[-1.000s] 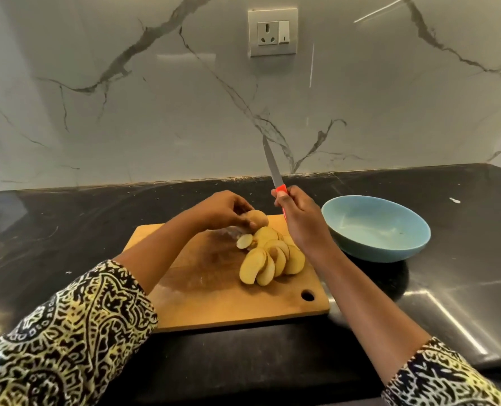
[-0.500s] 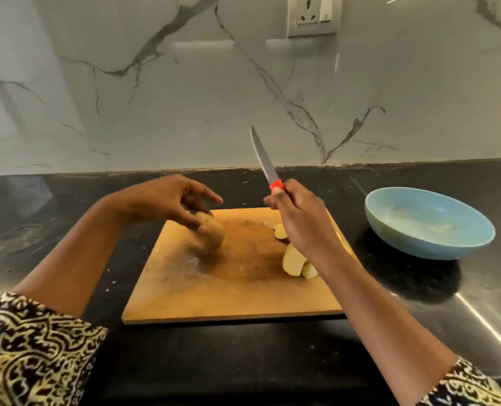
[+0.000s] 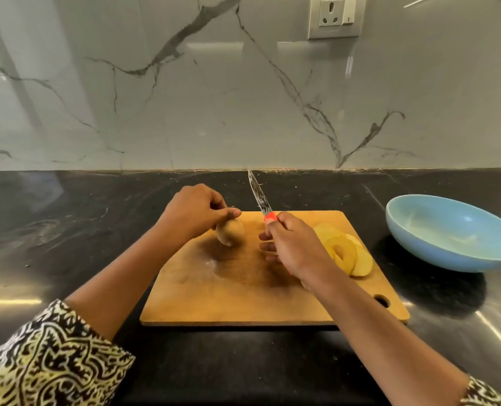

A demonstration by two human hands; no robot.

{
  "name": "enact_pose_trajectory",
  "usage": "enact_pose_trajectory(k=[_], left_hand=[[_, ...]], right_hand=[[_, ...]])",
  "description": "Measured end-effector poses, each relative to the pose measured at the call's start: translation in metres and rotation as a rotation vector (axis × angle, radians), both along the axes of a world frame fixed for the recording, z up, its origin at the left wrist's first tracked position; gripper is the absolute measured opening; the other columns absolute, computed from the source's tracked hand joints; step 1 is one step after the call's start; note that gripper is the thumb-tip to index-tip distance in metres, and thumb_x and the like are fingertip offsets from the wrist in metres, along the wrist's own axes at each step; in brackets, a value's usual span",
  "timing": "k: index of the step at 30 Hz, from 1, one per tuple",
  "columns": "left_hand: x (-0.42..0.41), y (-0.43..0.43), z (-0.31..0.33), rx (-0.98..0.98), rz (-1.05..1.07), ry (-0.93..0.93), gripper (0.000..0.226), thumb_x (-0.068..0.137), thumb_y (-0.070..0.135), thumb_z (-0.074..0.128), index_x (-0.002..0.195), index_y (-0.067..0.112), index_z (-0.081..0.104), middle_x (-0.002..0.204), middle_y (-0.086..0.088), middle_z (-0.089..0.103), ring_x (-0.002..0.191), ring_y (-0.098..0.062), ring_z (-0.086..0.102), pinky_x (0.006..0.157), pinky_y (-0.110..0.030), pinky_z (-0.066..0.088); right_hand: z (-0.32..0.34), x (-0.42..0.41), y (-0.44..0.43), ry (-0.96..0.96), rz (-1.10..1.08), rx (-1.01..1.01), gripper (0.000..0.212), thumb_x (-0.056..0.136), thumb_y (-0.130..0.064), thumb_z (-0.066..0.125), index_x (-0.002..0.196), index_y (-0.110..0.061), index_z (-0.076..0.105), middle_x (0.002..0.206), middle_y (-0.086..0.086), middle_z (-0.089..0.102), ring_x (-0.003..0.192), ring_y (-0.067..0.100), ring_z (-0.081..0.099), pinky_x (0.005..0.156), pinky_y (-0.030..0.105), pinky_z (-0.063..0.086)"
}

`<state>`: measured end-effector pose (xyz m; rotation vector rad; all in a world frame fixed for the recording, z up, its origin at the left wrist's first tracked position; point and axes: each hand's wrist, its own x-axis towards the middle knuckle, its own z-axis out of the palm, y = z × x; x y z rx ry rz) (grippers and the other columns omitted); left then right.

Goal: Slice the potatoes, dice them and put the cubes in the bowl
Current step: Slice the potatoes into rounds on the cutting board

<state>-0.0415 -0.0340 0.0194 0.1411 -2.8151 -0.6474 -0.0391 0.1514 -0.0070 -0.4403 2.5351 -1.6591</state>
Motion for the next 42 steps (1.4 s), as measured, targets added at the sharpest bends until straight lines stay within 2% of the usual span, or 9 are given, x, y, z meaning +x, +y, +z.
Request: enact_pose_trajectory(k=[3, 6, 10, 14, 17, 22, 26, 33, 42], left_hand=[[0.008, -0.003, -0.001, -0.035, -0.125, -0.150, 0.052, 0.077, 0.050, 0.069, 0.122, 0.026, 0.062, 0.108, 0.014, 0.058, 0.095, -0.007, 0.057, 0.082, -0.022, 0.044], [0.010, -0.017, -0.009, -0.032, -0.223, -0.197, 0.067, 0.075, 0.041, 0.074, 0.135, 0.029, 0.048, 0.120, 0.011, 0.048, 0.103, -0.006, 0.048, 0.084, -0.016, 0.037], [0.011, -0.034, -0.019, 0.070, -0.276, -0.166, 0.059, 0.078, 0.034, 0.075, 0.130, 0.037, 0.046, 0.119, 0.010, 0.047, 0.102, -0.006, 0.050, 0.091, -0.022, 0.044], [0.012, -0.038, -0.024, 0.150, -0.301, -0.145, 0.057, 0.081, 0.021, 0.073, 0.126, 0.043, 0.044, 0.123, 0.014, 0.051, 0.110, -0.006, 0.050, 0.098, -0.028, 0.043], [0.012, -0.035, -0.025, 0.177, -0.285, -0.118, 0.055, 0.078, 0.032, 0.074, 0.124, 0.043, 0.046, 0.118, 0.017, 0.052, 0.109, -0.005, 0.050, 0.095, -0.026, 0.042], [0.012, -0.030, -0.030, 0.220, -0.229, -0.009, 0.055, 0.074, 0.037, 0.076, 0.125, 0.031, 0.057, 0.116, 0.013, 0.057, 0.105, -0.006, 0.053, 0.088, -0.023, 0.046], [0.016, -0.025, -0.032, 0.255, -0.191, 0.060, 0.053, 0.072, 0.033, 0.079, 0.122, 0.027, 0.062, 0.108, 0.013, 0.060, 0.096, -0.002, 0.055, 0.077, -0.015, 0.046], [0.019, -0.025, -0.035, 0.276, -0.170, 0.112, 0.052, 0.070, 0.031, 0.080, 0.119, 0.024, 0.064, 0.105, 0.010, 0.063, 0.096, -0.006, 0.058, 0.079, -0.016, 0.047], [0.019, -0.026, -0.035, 0.250, -0.209, 0.131, 0.048, 0.069, 0.033, 0.080, 0.115, 0.031, 0.064, 0.101, 0.013, 0.063, 0.096, -0.005, 0.058, 0.082, -0.020, 0.050]], right_hand=[[0.001, 0.000, 0.005, 0.046, -0.007, 0.063, 0.026, 0.098, -0.040, 0.039, 0.088, -0.024, 0.056, 0.089, 0.003, 0.066, 0.087, 0.023, 0.066, 0.081, 0.053, 0.054], [0.003, 0.002, 0.010, 0.166, -0.018, 0.196, 0.027, 0.099, -0.039, 0.036, 0.098, -0.020, 0.056, 0.087, 0.003, 0.066, 0.081, 0.022, 0.065, 0.076, 0.048, 0.054], [0.003, 0.009, 0.016, 0.307, -0.010, 0.479, 0.030, 0.102, -0.035, 0.034, 0.106, -0.015, 0.056, 0.085, -0.002, 0.060, 0.067, 0.010, 0.052, 0.050, 0.026, 0.034], [0.000, 0.014, 0.012, 0.368, -0.014, 0.626, 0.032, 0.102, -0.035, 0.034, 0.116, -0.015, 0.055, 0.096, 0.002, 0.062, 0.079, 0.018, 0.055, 0.061, 0.031, 0.038], [-0.001, 0.016, 0.010, 0.374, -0.013, 0.660, 0.032, 0.102, -0.034, 0.035, 0.121, -0.016, 0.054, 0.090, -0.001, 0.059, 0.077, 0.015, 0.054, 0.055, 0.026, 0.034], [-0.001, 0.024, 0.007, 0.455, -0.016, 0.700, 0.035, 0.102, -0.032, 0.038, 0.133, -0.020, 0.049, 0.096, -0.003, 0.060, 0.076, 0.010, 0.048, 0.051, 0.020, 0.030], [-0.001, 0.025, 0.002, 0.477, -0.014, 0.706, 0.039, 0.102, -0.030, 0.041, 0.138, -0.020, 0.046, 0.108, -0.002, 0.064, 0.088, 0.013, 0.057, 0.062, 0.023, 0.039], [0.003, 0.029, 0.001, 0.486, 0.017, 0.725, 0.038, 0.101, -0.030, 0.043, 0.138, -0.019, 0.047, 0.108, -0.002, 0.064, 0.090, 0.013, 0.057, 0.066, 0.023, 0.040], [0.034, -0.005, -0.016, 0.344, 0.129, 0.820, 0.021, 0.096, -0.016, 0.048, 0.106, -0.009, 0.066, 0.079, 0.003, 0.057, 0.074, 0.021, 0.056, 0.061, 0.030, 0.040]])
